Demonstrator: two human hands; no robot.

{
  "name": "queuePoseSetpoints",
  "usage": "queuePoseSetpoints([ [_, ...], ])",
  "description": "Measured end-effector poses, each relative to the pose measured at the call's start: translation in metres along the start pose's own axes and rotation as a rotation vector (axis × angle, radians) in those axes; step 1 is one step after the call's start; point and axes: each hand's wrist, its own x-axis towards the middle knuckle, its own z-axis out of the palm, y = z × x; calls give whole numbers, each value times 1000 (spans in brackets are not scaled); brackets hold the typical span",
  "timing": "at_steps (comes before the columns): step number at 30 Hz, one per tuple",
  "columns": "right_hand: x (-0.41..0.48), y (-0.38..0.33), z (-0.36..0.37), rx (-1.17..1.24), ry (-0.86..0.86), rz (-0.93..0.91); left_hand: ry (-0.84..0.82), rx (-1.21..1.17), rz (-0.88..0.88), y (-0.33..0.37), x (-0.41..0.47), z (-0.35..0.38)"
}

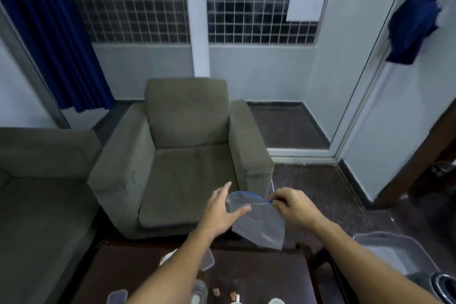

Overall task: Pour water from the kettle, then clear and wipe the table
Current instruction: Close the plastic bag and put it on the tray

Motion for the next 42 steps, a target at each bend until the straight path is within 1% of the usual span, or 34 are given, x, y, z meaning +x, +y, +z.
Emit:
queuePoseSetpoints([
  [3,3,-34,-57,-50,-12,-92,-28,65,139,28,-13,-49],
  [7,1,-70,-112,-30,-12,-126,81,111,270,71,-23,-102],
  [11,-1,-94,-147,-126,9,-113,135,89,348,115,-37,-142],
  [15,-6,-133,-163,19,-11,-177,189,26,374,139,-43,-164],
  [17,-2,-158,-165,-44,20,-260,185,-18,378,149,-47,-170],
  [19,4,-183,-170,-253,69,-354,159,-35,401,161,-51,-177],
  [20,5,-193,-174,-330,80,-386,149,-32,416,166,-54,-180],
  [21,6,-200,-178,-355,80,-408,141,-30,429,171,-56,-182],
  [25,5,-209,-190,-255,71,-474,136,-61,454,184,-70,-193],
  [29,5,-222,-200,-269,119,-519,165,-42,505,195,-79,-205],
  [32,7,-231,-210,-308,105,-520,206,-10,524,200,-85,-210],
  [35,7,-232,-222,-341,75,-475,252,36,552,200,-86,-217],
  [37,6,-224,-231,-305,72,-410,275,65,565,193,-85,-223],
  [39,5,-209,-240,-262,65,-362,280,35,559,184,-86,-229],
  [42,-1,-182,-250,-108,74,-293,222,-62,527,175,-88,-237],
])
